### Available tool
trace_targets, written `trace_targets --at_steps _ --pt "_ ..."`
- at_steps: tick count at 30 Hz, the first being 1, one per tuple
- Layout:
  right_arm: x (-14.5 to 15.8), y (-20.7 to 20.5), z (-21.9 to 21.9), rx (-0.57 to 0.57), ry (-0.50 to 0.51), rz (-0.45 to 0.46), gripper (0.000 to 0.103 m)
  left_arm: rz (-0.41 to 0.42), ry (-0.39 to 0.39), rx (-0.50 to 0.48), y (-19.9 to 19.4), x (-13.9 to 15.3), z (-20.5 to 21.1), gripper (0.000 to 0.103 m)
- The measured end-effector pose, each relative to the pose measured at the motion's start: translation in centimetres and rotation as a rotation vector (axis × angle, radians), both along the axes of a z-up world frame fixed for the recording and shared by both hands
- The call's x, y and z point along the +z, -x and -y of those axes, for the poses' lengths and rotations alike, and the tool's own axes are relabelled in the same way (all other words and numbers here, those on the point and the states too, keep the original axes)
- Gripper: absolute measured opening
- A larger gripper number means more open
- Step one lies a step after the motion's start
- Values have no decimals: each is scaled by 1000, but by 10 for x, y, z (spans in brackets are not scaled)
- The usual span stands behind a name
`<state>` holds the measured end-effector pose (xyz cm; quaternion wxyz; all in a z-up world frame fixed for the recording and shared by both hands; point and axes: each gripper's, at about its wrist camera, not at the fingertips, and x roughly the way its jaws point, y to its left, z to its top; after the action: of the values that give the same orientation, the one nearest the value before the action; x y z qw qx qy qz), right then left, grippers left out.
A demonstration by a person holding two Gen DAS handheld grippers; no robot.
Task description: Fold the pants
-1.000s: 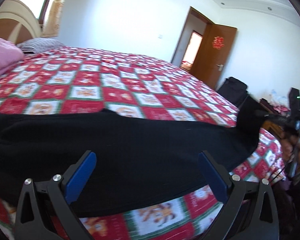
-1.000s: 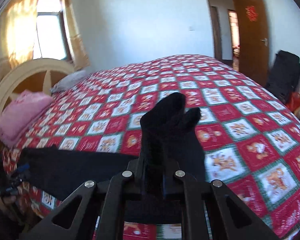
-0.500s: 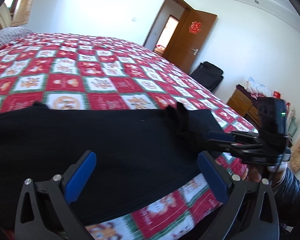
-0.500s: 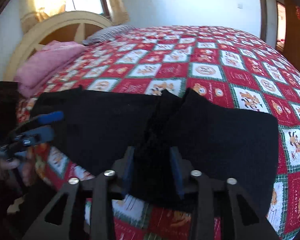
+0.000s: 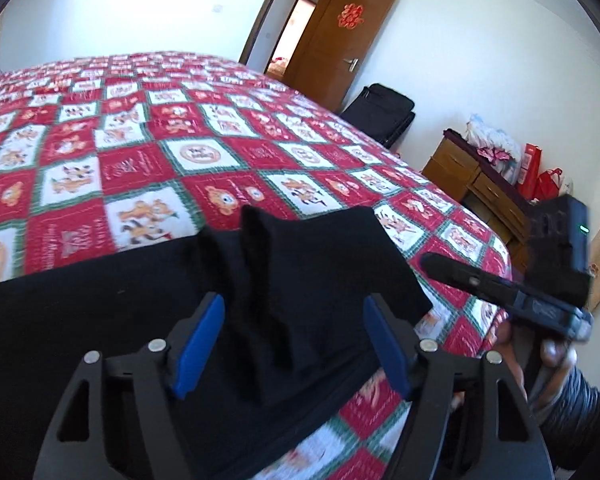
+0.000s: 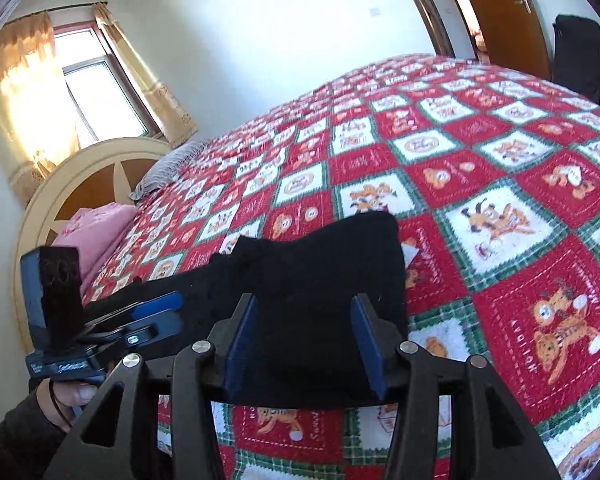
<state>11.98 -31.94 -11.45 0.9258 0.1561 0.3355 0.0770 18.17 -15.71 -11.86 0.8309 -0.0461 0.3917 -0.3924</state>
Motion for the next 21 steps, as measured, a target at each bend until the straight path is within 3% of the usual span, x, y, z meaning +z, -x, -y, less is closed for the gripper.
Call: trace_targets --at_steps 2,8,9,10,11,18,21 --pt "2 1 3 -5 -8 18 52 -12 -30 13 -3 -5 8 74" --pt "-3 1 7 -26 -26 14 57 -44 -55 67 -10 -15 13 54" --pt "-2 2 8 -35 -21 23 57 -44 -55 69 -10 -14 14 44" --pt "-1 2 9 -45 -17 29 57 -51 -49 60 -10 -15 14 16" --pt "-1 3 11 -54 -17 33 57 -65 -47 48 -10 -15 14 10" --pt "1 6 25 -110 -39 53 58 -69 70 50 1 13 -20 10" --pt "1 6 26 -114 -41 49 59 -86 82 82 3 20 -37 10"
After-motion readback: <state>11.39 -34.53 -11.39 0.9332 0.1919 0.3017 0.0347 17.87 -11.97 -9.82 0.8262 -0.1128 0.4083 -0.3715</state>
